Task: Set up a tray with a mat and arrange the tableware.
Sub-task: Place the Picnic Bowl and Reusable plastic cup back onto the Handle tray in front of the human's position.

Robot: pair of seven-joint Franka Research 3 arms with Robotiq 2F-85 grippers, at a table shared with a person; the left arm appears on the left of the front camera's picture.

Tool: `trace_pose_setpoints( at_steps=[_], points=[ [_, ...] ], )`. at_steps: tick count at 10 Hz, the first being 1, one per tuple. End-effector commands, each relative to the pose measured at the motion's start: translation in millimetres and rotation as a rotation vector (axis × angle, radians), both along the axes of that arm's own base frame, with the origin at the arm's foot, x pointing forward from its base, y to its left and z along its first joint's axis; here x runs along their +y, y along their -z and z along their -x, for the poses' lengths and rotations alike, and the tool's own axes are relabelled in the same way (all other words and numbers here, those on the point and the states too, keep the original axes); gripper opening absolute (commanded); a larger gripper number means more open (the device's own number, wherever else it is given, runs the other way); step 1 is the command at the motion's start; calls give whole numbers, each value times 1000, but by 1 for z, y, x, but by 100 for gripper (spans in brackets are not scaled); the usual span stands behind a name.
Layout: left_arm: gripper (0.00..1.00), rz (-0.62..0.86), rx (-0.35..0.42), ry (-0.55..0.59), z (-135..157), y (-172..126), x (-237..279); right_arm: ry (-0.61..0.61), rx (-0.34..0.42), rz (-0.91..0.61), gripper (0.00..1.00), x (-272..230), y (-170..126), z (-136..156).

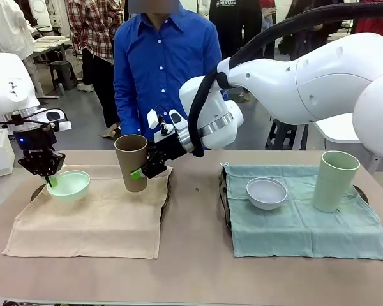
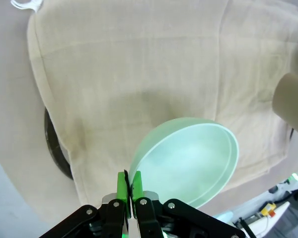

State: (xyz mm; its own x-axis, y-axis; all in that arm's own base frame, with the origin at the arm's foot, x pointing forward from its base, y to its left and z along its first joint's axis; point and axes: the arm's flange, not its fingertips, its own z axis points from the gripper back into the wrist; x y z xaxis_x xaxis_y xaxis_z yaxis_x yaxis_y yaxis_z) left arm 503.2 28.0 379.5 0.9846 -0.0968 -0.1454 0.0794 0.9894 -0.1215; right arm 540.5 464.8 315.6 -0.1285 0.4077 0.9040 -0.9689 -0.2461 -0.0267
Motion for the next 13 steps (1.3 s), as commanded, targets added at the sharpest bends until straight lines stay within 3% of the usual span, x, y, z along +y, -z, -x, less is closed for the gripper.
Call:
trace_pose_setpoints(
  at_steps=[1,7,8,9,10,11,13],
  points=[
    [4,17,-12,38,-6,3,-1,13,35,-6,85,0,1,-4],
    [4,21,-2,59,-9,25,-1,28,65,12,85,-2,9,-4],
    [4,21,-9,60,-9,25,-1,38,68,29,100,-3,10,-3],
    [47,22,-13,59,-9,24,0,46,67,56,100,-4,11,-3],
    [64,24,-13,57,-8,22,1,58,63,93,100,-5,12,-3],
    [100,30,-11,51,-8,20,4,72,68,111,100,-7,13,-3],
    [100,31,-9,39,-7,16,9,111,81,145,100,-9,12,-3]
  ],
)
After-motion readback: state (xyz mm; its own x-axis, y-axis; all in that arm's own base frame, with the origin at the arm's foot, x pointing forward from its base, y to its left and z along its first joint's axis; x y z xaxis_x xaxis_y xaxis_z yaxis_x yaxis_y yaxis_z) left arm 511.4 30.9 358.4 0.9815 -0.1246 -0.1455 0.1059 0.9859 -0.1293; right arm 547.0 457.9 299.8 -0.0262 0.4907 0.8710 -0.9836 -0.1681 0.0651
